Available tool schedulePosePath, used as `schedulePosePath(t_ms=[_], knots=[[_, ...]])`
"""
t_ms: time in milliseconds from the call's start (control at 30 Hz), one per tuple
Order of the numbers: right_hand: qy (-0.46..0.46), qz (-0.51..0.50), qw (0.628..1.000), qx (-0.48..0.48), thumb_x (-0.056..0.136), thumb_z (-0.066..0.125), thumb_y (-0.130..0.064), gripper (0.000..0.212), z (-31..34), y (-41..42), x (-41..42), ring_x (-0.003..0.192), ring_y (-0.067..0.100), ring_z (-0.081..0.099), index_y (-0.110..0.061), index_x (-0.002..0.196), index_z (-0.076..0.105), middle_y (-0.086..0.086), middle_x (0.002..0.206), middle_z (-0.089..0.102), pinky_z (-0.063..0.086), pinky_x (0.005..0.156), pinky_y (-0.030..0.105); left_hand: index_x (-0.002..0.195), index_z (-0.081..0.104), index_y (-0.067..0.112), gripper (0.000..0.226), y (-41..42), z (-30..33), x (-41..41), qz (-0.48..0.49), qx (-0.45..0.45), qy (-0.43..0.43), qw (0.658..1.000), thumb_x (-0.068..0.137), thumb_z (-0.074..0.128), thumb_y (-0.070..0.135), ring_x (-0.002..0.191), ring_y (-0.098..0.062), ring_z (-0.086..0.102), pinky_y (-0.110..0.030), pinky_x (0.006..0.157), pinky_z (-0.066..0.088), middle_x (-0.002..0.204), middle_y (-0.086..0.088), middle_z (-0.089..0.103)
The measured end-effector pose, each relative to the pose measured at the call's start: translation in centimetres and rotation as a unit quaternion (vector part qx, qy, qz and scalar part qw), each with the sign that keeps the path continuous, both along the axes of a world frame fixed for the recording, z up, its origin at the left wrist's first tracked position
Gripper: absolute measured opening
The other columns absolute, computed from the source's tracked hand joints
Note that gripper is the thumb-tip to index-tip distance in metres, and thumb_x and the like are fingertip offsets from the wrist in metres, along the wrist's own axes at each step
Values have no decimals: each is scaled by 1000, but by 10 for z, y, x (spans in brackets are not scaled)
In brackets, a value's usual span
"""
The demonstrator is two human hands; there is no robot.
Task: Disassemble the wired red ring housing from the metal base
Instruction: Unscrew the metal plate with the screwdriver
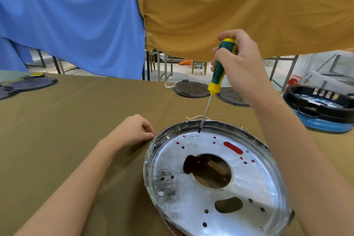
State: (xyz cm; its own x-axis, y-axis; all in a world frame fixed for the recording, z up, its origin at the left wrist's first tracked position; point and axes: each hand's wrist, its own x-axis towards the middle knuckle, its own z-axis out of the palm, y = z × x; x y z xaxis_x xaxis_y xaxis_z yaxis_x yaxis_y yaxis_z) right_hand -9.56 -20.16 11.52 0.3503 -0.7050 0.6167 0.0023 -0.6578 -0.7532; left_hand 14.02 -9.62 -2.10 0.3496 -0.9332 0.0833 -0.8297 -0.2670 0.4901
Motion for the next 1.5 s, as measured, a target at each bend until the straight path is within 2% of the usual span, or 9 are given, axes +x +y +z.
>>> schedulePosePath(t_ms=[200,300,400,533,733,833,967,1200,1500], knots=[[32,17,999,-6,91,54,-8,31,3,-4,-7,86,20,69,-19,119,54,15,108,63,59,84,47,86,73,16,20,5,15,0,68,-108,150,980,96,58,24,61,-10,59,-20,57,47,75,3,70],[76,32,996,-21,95,59,-14,29,4,-6,-14,91,20,70,-19,123,54,8,101,63,60,84,41,94,72,17,37,13,29,-11,-2,-21,240,970,96,53,49,62,-10,59,-25,59,50,74,3,67],[118,29,992,-44,98,61,-23,29,5,-8,-20,90,15,71,-19,126,54,11,104,61,62,78,41,100,70,33,38,14,32,-31,-86,48,218,971,88,54,65,75,-4,64,-24,72,54,88,13,71],[139,3,988,-64,98,59,-28,29,4,-10,-23,94,20,67,-21,125,54,13,110,59,62,71,43,103,70,30,19,13,35,-51,-112,52,182,975,98,53,34,97,-14,69,-40,96,52,101,6,73],[145,-11,985,-89,99,58,-28,29,7,-12,-28,91,19,65,-19,126,53,0,97,56,60,79,43,110,61,23,35,34,61,-38,-51,184,139,972,77,54,31,84,-36,72,-32,55,57,98,-11,74],[142,-11,986,-91,99,58,-27,28,6,-12,-29,89,15,65,-19,125,53,-4,94,54,60,79,42,114,55,28,42,42,66,-33,-21,263,96,960,76,59,45,71,-25,73,-27,53,55,96,-5,75],[142,-14,985,-97,99,58,-27,27,4,-13,-27,93,23,64,-18,124,53,-1,94,55,59,79,46,111,58,38,29,25,55,-44,-25,112,85,990,93,50,59,95,0,60,-20,72,45,108,18,64],[134,-17,985,-111,99,58,-27,24,-1,-15,-23,93,26,63,-19,121,54,0,90,53,58,79,48,97,70,30,19,26,58,-44,-29,86,120,989,95,53,22,83,-13,72,-36,80,57,88,7,76],[80,-20,990,-115,100,58,-23,22,-11,-20,-11,72,-3,60,-17,120,52,-9,81,49,58,74,40,99,69,26,20,20,51,-48,21,40,93,995,98,52,36,88,-11,65,-33,78,51,96,8,71]])
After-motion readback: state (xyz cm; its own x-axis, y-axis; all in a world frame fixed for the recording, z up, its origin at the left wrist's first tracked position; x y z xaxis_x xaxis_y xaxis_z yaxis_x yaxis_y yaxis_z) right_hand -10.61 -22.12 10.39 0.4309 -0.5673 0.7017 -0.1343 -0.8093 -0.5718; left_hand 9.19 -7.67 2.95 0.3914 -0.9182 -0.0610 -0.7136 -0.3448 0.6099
